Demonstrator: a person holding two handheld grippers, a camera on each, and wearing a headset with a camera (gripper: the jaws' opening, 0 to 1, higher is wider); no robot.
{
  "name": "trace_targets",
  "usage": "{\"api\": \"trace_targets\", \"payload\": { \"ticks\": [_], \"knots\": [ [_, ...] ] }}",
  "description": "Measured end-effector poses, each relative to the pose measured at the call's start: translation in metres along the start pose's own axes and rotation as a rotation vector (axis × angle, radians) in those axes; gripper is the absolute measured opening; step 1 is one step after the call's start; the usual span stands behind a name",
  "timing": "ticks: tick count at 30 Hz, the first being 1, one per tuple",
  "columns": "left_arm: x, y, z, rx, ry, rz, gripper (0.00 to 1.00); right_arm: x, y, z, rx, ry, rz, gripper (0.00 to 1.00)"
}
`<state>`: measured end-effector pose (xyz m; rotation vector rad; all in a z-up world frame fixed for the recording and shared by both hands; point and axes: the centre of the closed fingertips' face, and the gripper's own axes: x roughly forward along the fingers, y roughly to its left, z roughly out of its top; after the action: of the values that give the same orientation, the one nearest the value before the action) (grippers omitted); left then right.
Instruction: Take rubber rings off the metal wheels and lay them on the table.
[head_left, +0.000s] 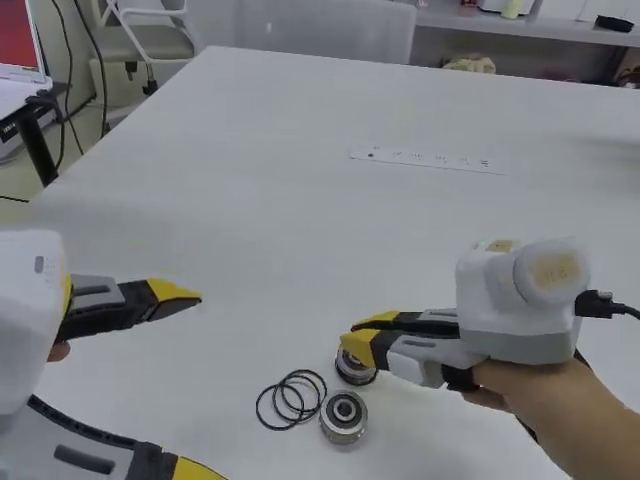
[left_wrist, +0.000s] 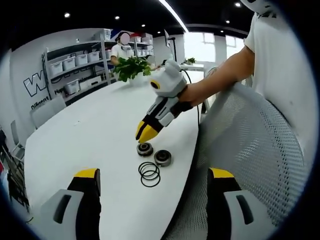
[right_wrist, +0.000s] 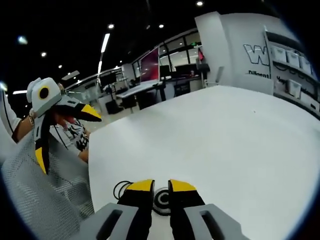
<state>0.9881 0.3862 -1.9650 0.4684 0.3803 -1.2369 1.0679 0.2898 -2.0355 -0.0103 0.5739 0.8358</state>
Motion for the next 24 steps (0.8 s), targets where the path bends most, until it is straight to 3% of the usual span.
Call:
{"api": "trace_targets", "payload": {
  "ticks": [2, 13, 18, 21, 24],
  "knots": [
    [-0.003, 0.004, 0.012, 0.049, -0.014, -0.011, 0.84, -0.004, -0.007, 0.001, 0.015, -0.008, -0.013, 0.09],
    [-0.005, 0.026, 0.047, 0.178, -0.021, -0.027, 0.82, -0.014, -0.023, -0.006, 0.012, 0.01, -0.044, 0.13],
    [0.003, 0.033, 0.063, 0.22, -0.029, -0.049, 0.82, -0.014, -0.023, -0.008, -0.006, 0.025, -0.041, 0.14],
    [0.011, 0.04, 0.068, 0.257, 0.002, -0.054, 0.81, -0.014, -0.024, -0.011, -0.022, 0.035, -0.042, 0.14],
    [0.021, 0.047, 0.078, 0.269, -0.001, -0.072, 0.82, -0.013, -0.023, -0.016, -0.035, 0.055, -0.035, 0.14]
  ]
}}
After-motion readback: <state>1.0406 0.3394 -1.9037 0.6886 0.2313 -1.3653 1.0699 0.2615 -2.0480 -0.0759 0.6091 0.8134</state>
